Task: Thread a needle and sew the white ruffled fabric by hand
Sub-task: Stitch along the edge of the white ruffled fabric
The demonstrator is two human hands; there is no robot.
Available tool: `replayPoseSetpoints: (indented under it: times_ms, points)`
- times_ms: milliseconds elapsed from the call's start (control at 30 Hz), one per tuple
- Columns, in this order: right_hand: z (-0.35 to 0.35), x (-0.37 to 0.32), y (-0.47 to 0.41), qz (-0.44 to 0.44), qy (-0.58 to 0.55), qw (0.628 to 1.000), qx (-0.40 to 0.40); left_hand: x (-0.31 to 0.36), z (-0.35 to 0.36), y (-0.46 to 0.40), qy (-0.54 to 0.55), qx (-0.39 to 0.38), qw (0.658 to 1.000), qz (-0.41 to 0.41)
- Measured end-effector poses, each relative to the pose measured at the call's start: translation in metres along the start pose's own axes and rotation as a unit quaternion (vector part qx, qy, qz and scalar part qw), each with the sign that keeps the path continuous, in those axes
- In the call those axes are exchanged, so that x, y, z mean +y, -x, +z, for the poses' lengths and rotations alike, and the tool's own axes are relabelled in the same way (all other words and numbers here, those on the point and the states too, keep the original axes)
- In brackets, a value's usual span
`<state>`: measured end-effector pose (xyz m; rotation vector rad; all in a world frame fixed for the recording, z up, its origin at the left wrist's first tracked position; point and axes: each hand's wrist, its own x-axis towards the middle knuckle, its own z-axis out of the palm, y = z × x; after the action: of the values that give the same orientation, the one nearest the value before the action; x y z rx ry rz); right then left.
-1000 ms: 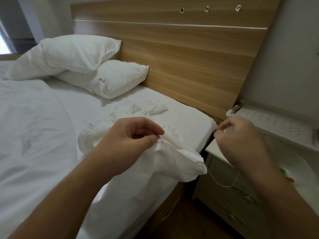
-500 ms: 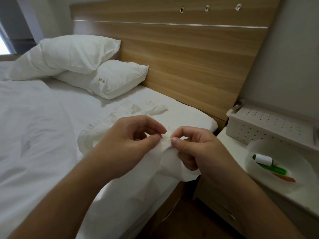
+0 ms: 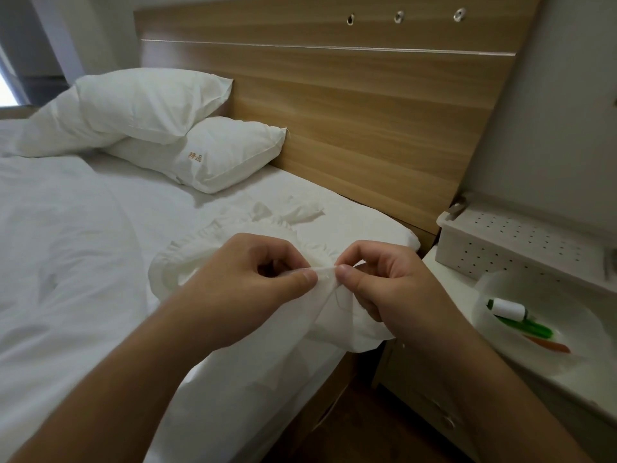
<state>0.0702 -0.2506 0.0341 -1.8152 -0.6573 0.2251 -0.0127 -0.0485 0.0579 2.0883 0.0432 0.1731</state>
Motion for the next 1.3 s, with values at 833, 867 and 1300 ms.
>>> replayPoseSetpoints:
  times_ms: [833,867,1300]
  points:
    - [-0.003,-0.015,-0.002,0.1,-0.051,0.994,0.014,0.004,-0.001,0.003,-0.027,0.002,1.0,0.002]
    - [-0.005,-0.016,-0.003,0.125,-0.072,0.989,0.025,0.003,-0.001,0.002,-0.025,0.007,1.0,0.001]
    - [-0.003,-0.022,0.015,-0.041,-0.008,0.999,0.0,0.007,0.0,0.004,0.0,-0.002,1.0,0.006]
